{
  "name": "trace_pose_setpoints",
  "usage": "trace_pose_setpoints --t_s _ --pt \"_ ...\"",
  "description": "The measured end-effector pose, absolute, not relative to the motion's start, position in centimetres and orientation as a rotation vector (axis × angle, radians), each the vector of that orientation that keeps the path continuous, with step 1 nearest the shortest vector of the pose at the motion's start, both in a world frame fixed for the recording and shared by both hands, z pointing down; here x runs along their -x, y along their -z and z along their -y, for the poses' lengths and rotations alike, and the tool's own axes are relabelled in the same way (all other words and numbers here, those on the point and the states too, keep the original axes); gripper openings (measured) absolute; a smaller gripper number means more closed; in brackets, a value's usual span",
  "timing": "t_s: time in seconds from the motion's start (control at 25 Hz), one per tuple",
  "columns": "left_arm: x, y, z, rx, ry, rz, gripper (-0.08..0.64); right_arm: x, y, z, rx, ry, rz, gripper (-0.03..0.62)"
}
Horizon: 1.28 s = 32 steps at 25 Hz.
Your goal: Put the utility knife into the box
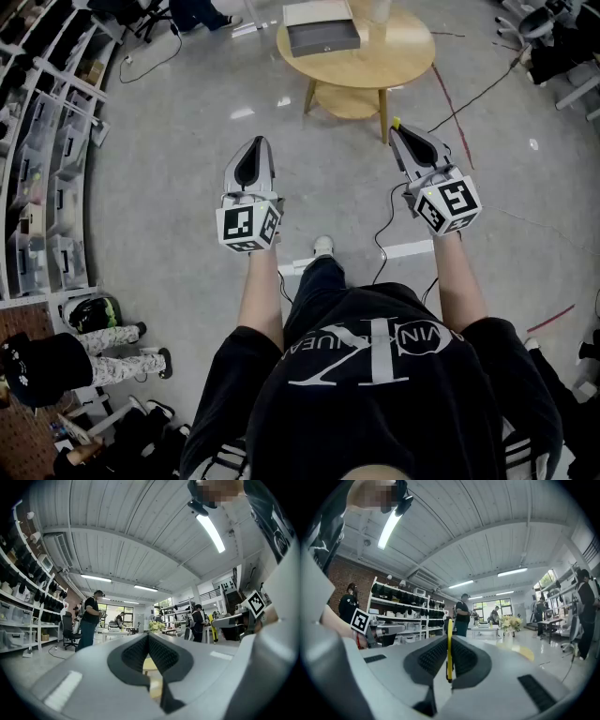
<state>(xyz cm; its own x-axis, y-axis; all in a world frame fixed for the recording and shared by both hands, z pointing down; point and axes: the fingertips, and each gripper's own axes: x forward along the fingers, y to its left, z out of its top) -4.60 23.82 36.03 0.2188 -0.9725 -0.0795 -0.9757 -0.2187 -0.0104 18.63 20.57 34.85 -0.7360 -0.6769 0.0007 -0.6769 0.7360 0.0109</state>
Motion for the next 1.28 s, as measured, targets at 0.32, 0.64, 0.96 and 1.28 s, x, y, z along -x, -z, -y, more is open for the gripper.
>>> trace_pose_setpoints --t_s 0.32,0.64,0.96,1.28 --pt "6.6 -36.6 -19.4 2.448 -0.073 -1.907 0.011 -16.4 -35.3 -16.5 -1.177 -0.006 2.898 0.031" --pt "9.1 -37.1 -15.3 2.498 -0.066 -1.869 0.011 -13.9 -35.8 -12.9 -1.238 -0.031 2.864 0.032" --pt "12.7 -38.4 -11.2 2.557 -0.034 -1.812 0.011 -10.9 -36.2 -10.3 -1.343 -0.073 2.848 0.032" --pt "14.1 -40.0 -9.9 2.591 -0.063 -1.824 0.011 -9.9 -36.8 -9.5 -1.371 -0.099 2.795 0.032"
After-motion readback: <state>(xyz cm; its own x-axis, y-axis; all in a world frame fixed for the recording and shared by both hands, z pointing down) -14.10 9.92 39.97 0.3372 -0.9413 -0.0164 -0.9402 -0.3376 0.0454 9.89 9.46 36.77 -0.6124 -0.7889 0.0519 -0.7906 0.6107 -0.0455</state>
